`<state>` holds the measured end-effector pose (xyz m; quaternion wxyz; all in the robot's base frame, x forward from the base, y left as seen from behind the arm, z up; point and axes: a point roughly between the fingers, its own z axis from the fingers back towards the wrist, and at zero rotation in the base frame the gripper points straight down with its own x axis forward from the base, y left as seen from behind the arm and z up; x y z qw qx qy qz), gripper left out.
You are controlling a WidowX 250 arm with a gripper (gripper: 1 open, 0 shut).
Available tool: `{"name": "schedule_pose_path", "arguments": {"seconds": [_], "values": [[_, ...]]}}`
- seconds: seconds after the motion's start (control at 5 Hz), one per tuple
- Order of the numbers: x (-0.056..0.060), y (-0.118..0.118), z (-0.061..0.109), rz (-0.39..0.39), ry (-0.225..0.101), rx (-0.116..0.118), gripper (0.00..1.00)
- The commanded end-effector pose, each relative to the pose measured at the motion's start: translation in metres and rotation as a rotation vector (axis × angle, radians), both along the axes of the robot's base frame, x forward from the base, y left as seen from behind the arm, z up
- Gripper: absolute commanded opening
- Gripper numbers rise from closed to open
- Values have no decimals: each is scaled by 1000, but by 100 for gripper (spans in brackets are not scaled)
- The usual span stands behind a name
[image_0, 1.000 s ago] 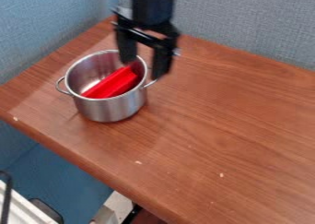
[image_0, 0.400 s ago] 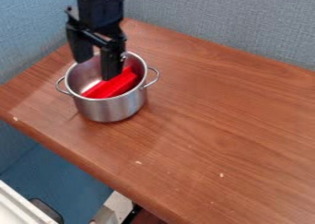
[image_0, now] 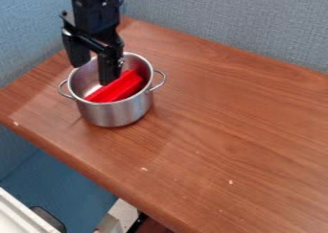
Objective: Move the red object from the metal pot to the table
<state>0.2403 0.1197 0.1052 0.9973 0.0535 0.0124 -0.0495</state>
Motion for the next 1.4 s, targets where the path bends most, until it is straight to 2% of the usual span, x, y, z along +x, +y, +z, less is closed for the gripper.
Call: {"name": "schedule_pose_path", "arguments": {"seconds": [0.0, 0.6, 1.2], "values": [[6, 6, 2, 1, -45, 16, 100], [16, 6, -11, -3, -71, -3, 100], [18, 2, -15, -18, -75, -13, 100]]}}
